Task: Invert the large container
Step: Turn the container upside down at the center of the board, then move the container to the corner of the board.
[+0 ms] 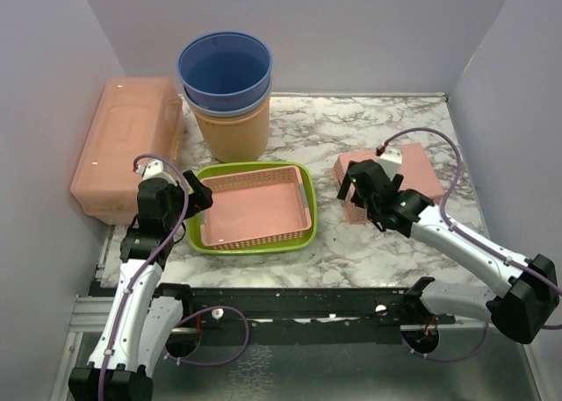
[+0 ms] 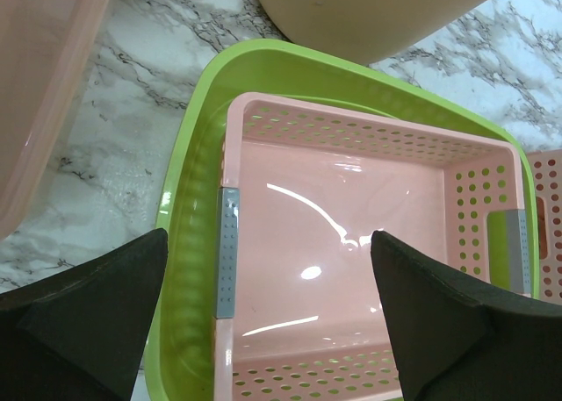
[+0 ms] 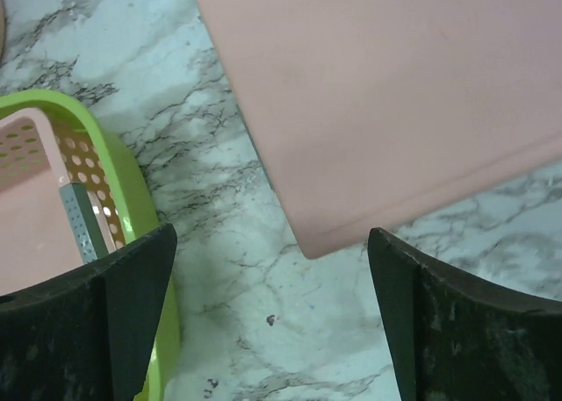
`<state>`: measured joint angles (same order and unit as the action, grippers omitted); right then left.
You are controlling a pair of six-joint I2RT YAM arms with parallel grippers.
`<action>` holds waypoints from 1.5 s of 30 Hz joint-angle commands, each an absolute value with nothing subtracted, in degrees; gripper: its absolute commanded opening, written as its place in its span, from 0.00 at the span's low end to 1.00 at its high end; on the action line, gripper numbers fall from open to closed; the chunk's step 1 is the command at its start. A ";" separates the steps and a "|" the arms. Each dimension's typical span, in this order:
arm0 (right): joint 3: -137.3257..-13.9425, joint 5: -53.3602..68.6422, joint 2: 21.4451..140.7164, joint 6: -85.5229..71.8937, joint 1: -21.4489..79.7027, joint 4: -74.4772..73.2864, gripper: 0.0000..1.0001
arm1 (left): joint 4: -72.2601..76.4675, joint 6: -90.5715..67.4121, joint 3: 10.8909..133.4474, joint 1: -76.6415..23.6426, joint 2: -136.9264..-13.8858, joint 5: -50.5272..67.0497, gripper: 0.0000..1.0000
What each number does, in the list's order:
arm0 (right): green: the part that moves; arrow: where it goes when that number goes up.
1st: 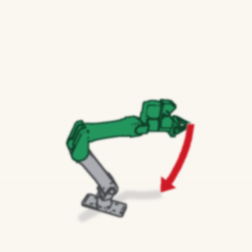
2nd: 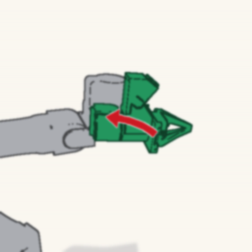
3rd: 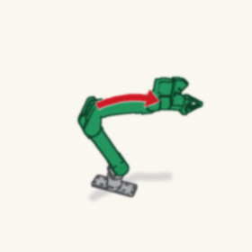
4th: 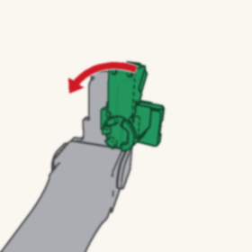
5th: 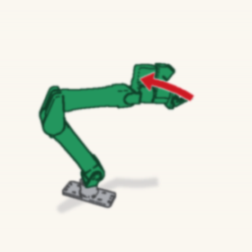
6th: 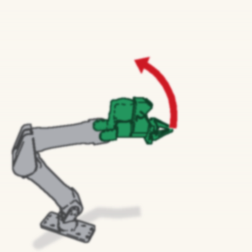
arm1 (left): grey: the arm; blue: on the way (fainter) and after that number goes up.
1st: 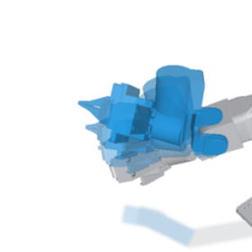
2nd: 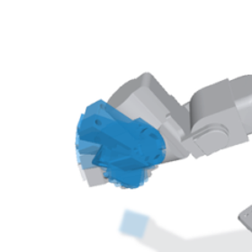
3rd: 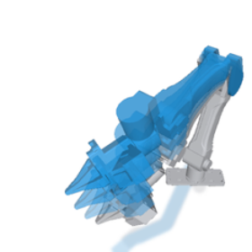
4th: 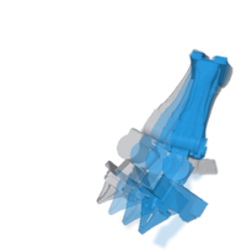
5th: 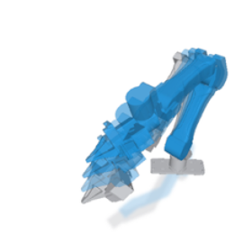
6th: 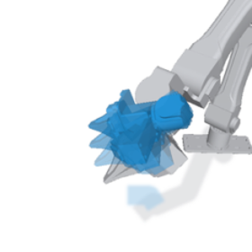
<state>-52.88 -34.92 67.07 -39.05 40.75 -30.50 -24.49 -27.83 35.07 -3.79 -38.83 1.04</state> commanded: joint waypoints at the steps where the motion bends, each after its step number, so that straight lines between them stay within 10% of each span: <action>1: -47.97 -34.66 64.19 -66.64 40.43 -36.36 0.95 | -23.52 -27.60 34.63 -3.48 -38.23 1.45 0.99; 13: -38.72 -34.70 57.64 -83.58 40.19 -29.77 0.89 | -23.47 -27.60 34.56 -3.51 -38.09 1.44 0.99; 33: -37.63 -17.51 57.55 -60.53 20.60 -24.43 0.94 | -23.47 -27.60 34.62 -3.50 -37.71 1.42 0.99; 45: -49.79 -9.93 77.72 -38.58 14.73 -25.98 1.00 | -23.44 -27.60 34.54 -3.48 -37.69 1.40 0.99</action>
<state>-47.35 -11.03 73.71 -46.02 16.16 -26.33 -24.49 -27.83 35.07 -3.79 -38.26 1.04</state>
